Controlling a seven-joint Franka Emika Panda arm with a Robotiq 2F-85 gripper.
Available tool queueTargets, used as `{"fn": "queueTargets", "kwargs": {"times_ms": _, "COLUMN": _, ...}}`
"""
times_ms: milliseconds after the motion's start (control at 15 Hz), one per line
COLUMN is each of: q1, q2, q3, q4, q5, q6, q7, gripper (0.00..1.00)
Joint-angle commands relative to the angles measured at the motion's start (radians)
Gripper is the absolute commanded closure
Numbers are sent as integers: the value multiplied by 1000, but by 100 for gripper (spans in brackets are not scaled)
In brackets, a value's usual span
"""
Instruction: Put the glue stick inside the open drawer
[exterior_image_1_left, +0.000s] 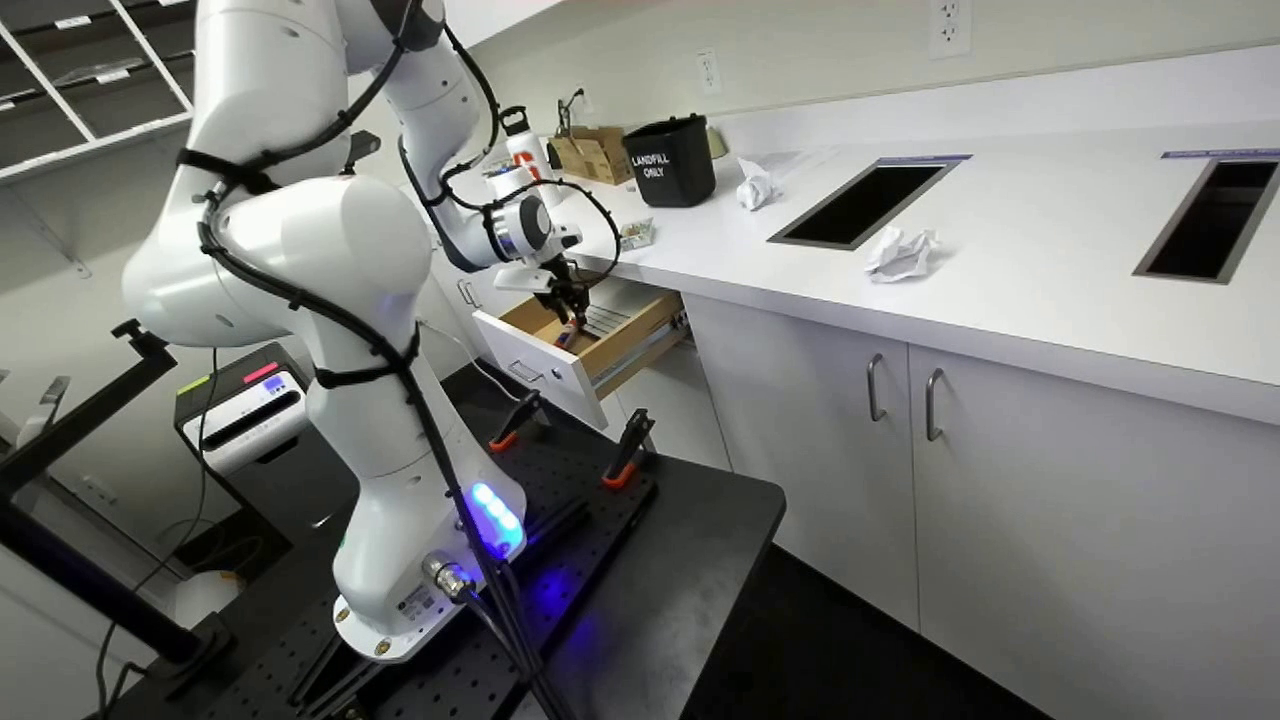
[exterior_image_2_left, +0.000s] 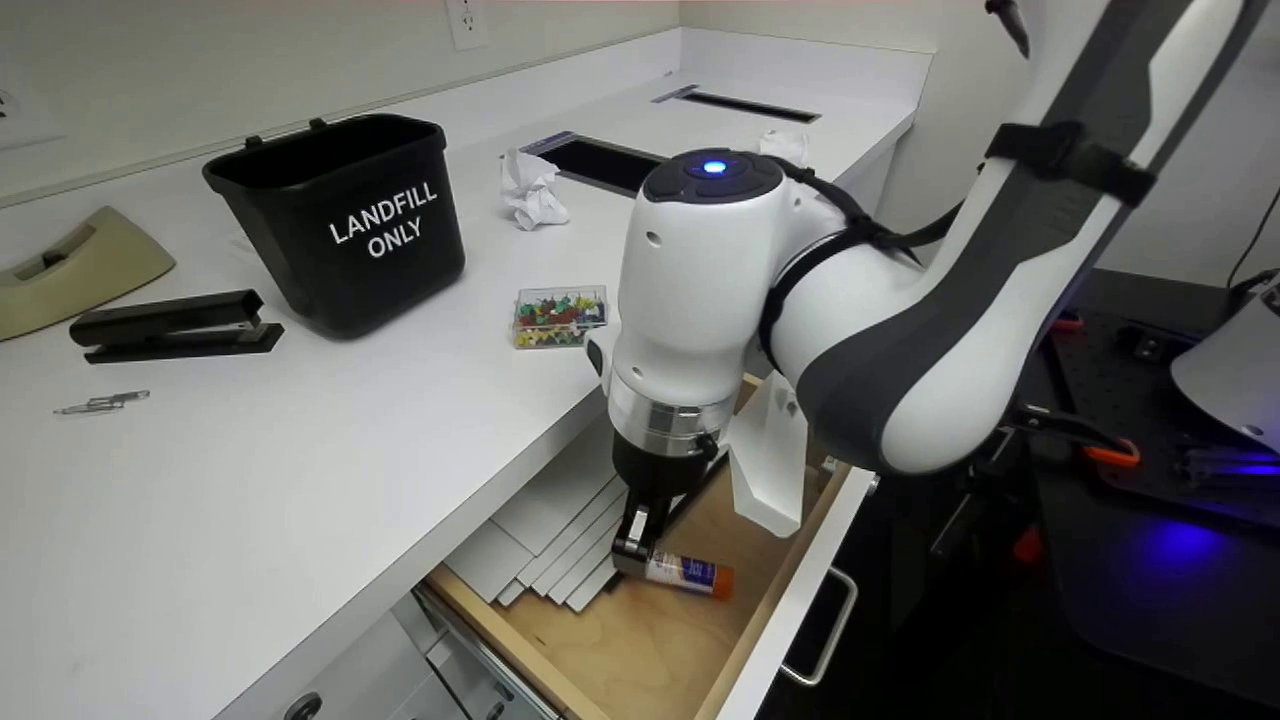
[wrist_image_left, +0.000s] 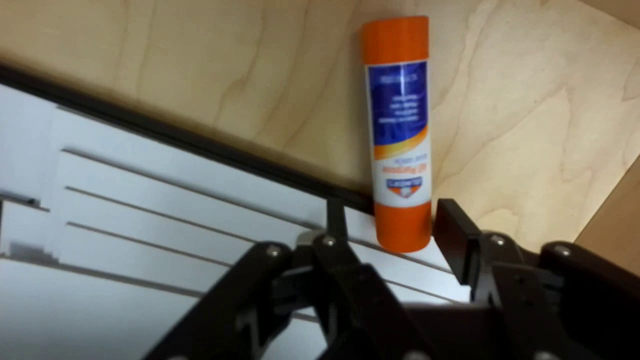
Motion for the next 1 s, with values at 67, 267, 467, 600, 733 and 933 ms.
{"fn": "queueTargets", "kwargs": {"times_ms": 67, "q1": 45, "q2": -49, "q3": -24, "q4": -13, "q5": 27, "q6": -8, "q7": -32, "gripper": 9}}
{"fn": "queueTargets", "kwargs": {"times_ms": 267, "q1": 80, "q2": -127, "q3": -40, "q4": -58, "q5": 13, "q6": -21, "q7": -25, "gripper": 0}}
{"fn": "queueTargets", "kwargs": {"times_ms": 467, "q1": 129, "q2": -219, "q3": -74, "q4": -100, "q5": -9, "q6": -48, "q7": -8, "gripper": 0}}
{"fn": "queueTargets", "kwargs": {"times_ms": 600, "q1": 147, "q2": -280, "q3": -81, "q4": -124, "q5": -18, "q6": -83, "q7": -8, "gripper": 0}}
{"fn": "queueTargets", "kwargs": {"times_ms": 733, "q1": 139, "q2": -334, "q3": -62, "q4": -139, "q5": -21, "q6": -137, "q7": -14, "gripper": 0}}
{"fn": "queueTargets", "kwargs": {"times_ms": 933, "q1": 125, "q2": -396, "q3": -45, "q4": -148, "q5": -40, "q6": -238, "q7": 8, "gripper": 0}}
